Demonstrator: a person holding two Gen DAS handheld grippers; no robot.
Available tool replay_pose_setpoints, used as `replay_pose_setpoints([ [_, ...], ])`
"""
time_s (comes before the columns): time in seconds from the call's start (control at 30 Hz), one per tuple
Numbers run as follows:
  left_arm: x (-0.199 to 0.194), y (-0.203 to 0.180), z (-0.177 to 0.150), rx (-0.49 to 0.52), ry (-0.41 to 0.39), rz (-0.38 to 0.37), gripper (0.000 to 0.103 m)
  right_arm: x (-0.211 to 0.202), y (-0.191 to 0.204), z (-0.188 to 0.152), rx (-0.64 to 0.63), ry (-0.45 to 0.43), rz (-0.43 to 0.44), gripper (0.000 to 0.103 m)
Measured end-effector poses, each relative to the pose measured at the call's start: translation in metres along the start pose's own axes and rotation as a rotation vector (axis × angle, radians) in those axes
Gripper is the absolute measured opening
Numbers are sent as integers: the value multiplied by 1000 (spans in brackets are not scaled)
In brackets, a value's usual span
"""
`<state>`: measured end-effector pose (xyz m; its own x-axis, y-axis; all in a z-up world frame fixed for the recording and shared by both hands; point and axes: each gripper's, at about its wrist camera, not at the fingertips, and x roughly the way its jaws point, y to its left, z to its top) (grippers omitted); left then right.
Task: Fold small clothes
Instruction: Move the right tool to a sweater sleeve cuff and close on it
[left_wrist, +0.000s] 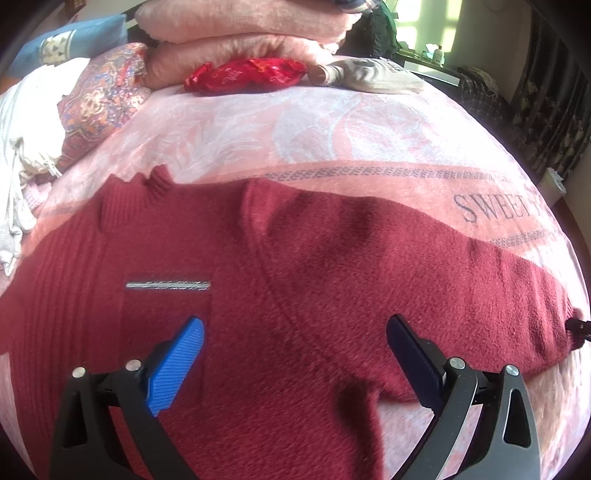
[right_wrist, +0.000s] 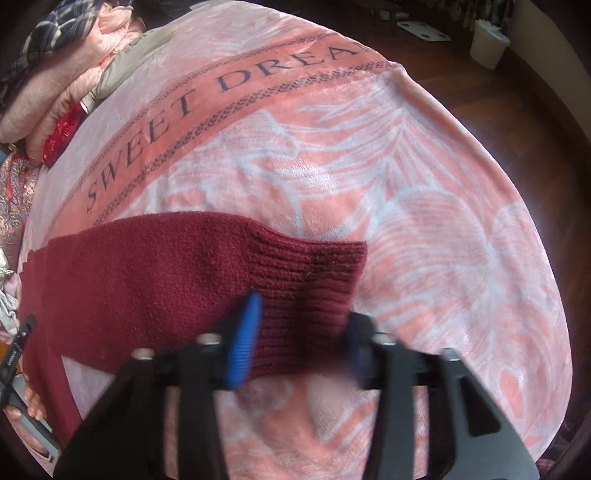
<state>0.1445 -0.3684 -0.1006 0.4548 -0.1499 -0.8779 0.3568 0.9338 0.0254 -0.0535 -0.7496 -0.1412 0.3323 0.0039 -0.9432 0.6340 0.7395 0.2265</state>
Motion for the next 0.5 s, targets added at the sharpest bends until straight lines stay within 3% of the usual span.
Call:
replay_pose_setpoints([
  [0.17, -2, 6, 3, -5, 2, -2, 99, -26, 13, 4, 11, -70, 48, 8],
  [0.27, -6, 27, 5, -16, -6, 22, 99, -51, 53, 8, -62, -116, 83, 8],
  [0.37, -11, 57, 9, -42, -17, 54, 99, -65, 113, 4, -174, -133, 138, 8],
  [0.5, -16, 92, 13, -78, -26, 95, 99, -47, 217, -17, -393, -91, 160, 8],
])
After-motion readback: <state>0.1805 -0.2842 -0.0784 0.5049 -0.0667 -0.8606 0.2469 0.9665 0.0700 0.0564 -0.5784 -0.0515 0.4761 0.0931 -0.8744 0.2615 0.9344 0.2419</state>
